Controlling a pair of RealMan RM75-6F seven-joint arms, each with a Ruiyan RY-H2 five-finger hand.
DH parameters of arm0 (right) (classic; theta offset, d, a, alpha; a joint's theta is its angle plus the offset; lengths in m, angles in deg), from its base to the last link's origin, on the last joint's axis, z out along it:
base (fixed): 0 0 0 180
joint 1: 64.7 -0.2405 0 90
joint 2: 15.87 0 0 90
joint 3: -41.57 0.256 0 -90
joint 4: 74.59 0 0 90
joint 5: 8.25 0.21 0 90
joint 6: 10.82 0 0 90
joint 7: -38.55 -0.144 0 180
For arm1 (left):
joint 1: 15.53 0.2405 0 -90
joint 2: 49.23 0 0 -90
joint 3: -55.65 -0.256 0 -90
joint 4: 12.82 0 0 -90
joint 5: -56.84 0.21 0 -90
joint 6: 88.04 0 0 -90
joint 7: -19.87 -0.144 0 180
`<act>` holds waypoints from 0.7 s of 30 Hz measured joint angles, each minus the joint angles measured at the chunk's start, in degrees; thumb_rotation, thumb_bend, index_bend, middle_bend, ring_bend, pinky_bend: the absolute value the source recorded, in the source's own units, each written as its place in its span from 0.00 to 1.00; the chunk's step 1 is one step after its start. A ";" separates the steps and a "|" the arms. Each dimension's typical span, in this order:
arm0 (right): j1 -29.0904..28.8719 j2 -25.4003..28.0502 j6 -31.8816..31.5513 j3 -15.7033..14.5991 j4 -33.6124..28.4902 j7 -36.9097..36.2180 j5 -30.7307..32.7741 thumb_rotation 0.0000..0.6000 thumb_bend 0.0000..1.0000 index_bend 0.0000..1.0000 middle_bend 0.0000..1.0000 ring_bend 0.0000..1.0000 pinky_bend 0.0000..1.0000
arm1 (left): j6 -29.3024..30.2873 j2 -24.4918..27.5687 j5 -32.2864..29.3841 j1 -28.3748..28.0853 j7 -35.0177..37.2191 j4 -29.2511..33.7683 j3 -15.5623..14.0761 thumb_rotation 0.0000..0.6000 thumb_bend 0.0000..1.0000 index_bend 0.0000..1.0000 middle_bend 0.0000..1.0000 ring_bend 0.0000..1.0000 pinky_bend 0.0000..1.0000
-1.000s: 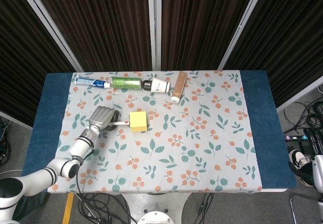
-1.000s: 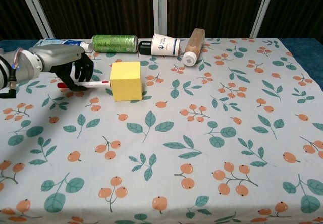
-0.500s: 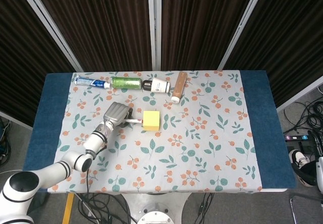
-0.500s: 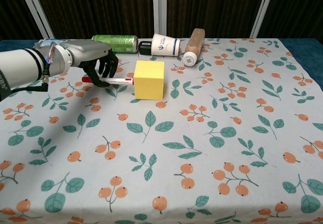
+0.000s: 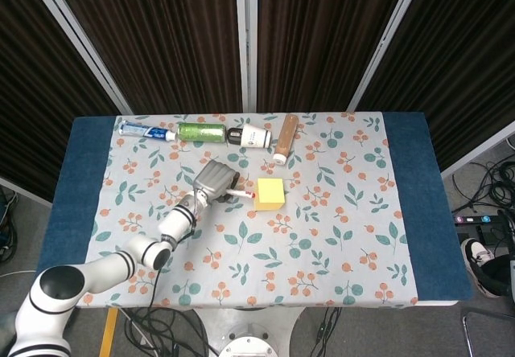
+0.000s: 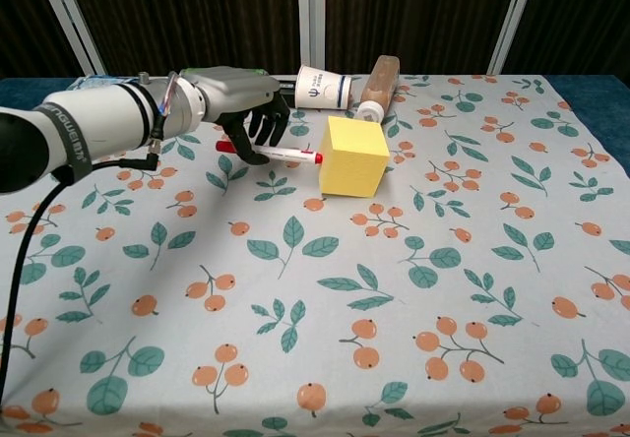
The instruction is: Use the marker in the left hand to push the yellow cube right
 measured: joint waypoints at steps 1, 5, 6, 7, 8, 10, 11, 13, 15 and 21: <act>0.03 -0.02 0.00 0.01 0.09 -0.10 0.04 1.00 0.07 0.00 0.06 0.00 0.01 | -0.16 -0.18 -0.33 -0.24 -0.26 -0.08 0.12 1.00 0.43 0.65 0.69 0.50 0.55; 0.04 -0.05 0.08 0.03 0.36 -0.37 -0.03 1.00 0.07 0.00 0.06 0.00 0.01 | -0.76 -0.92 -1.73 -1.11 -1.19 -0.34 0.45 1.00 0.43 0.65 0.69 0.50 0.55; 0.04 -0.06 0.06 0.04 0.40 -0.41 -0.07 1.00 0.07 0.00 0.06 0.00 0.01 | -0.64 -1.05 -1.94 -1.20 -1.47 -0.33 0.45 1.00 0.43 0.65 0.69 0.50 0.55; 0.05 -0.05 0.01 0.07 0.42 -0.46 -0.09 1.00 0.07 0.00 0.06 0.00 0.01 | -0.44 -1.06 -2.01 -1.18 -1.55 -0.27 0.41 1.00 0.43 0.65 0.69 0.50 0.55; 0.07 -0.04 -0.05 0.11 0.44 -0.49 -0.08 1.00 0.07 0.00 0.06 0.00 0.01 | -0.26 -1.04 -2.04 -1.12 -1.57 -0.21 0.37 1.00 0.43 0.65 0.69 0.50 0.55; 0.13 -0.01 -0.23 0.20 0.47 -0.62 -0.07 1.00 0.07 0.00 0.06 0.00 0.01 | 0.65 -0.65 -2.08 -0.51 -1.47 0.26 0.15 1.00 0.43 0.65 0.69 0.50 0.55; 0.15 0.00 -0.28 0.22 0.48 -0.68 -0.11 1.00 0.07 0.00 0.06 0.00 0.01 | 1.19 -0.32 -2.03 -0.06 -1.33 0.64 0.01 1.00 0.43 0.65 0.69 0.50 0.55; 0.12 -0.01 -0.29 0.23 0.51 -0.74 -0.29 1.00 0.07 0.00 0.06 0.00 0.01 | 2.62 0.80 -1.79 1.34 -0.85 2.01 -0.49 1.00 0.43 0.64 0.68 0.50 0.55; -0.05 -0.12 -0.16 0.25 0.57 -0.79 -0.44 1.00 0.07 0.00 0.06 0.00 0.01 | 4.32 2.29 -1.34 3.17 -0.42 3.94 -1.35 1.00 0.43 0.63 0.68 0.50 0.55; -0.83 -0.47 0.48 0.33 0.74 -0.90 -1.17 1.00 0.07 0.00 0.06 0.00 0.01 | 9.32 7.48 -0.21 9.67 -0.11 10.44 -5.17 1.00 0.43 0.61 0.66 0.49 0.55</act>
